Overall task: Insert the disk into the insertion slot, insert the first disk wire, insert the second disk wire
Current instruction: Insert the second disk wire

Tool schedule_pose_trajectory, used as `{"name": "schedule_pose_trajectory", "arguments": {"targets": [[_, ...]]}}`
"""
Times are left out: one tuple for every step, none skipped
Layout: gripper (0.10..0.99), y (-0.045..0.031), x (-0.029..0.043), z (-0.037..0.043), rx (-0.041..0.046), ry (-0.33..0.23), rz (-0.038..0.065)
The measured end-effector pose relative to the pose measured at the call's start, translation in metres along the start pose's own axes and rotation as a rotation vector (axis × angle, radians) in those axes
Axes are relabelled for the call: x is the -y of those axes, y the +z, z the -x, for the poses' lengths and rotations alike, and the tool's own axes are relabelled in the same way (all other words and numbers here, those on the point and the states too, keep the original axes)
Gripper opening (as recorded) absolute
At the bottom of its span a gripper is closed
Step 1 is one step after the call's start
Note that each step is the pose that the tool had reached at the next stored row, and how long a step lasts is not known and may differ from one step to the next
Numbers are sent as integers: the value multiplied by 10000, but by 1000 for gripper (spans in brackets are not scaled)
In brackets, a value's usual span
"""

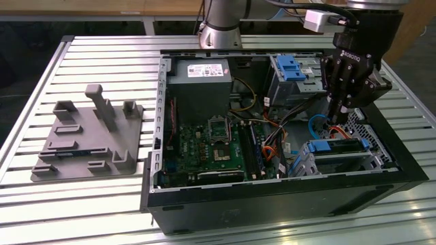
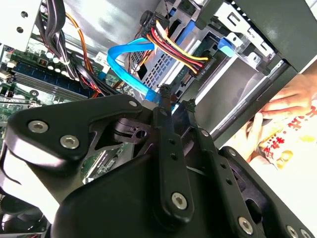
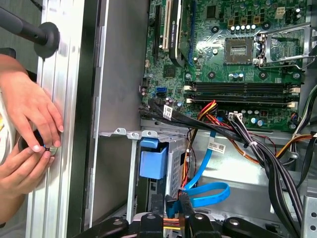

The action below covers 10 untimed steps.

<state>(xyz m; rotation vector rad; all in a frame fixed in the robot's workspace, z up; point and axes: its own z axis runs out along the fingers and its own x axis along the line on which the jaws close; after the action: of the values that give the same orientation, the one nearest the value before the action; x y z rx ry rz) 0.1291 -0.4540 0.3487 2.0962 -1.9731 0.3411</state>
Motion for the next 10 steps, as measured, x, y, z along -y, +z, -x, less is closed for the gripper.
{"name": "schedule_pose_trajectory", "arguments": {"targets": [[271, 0, 0, 0, 0, 0, 0], [271, 1, 0, 0, -1, 0, 0], [271, 1, 0, 0, 0, 0, 0], [271, 2, 0, 1, 0, 0, 0], [271, 2, 0, 1, -1, 0, 0], [271, 3, 0, 1, -1, 0, 0], [255, 3, 0, 1, 0, 0, 0], [192, 4, 0, 1, 0, 0, 0], [192, 4, 0, 1, 0, 0, 0], [161, 5, 0, 2, 0, 0, 0]]}}
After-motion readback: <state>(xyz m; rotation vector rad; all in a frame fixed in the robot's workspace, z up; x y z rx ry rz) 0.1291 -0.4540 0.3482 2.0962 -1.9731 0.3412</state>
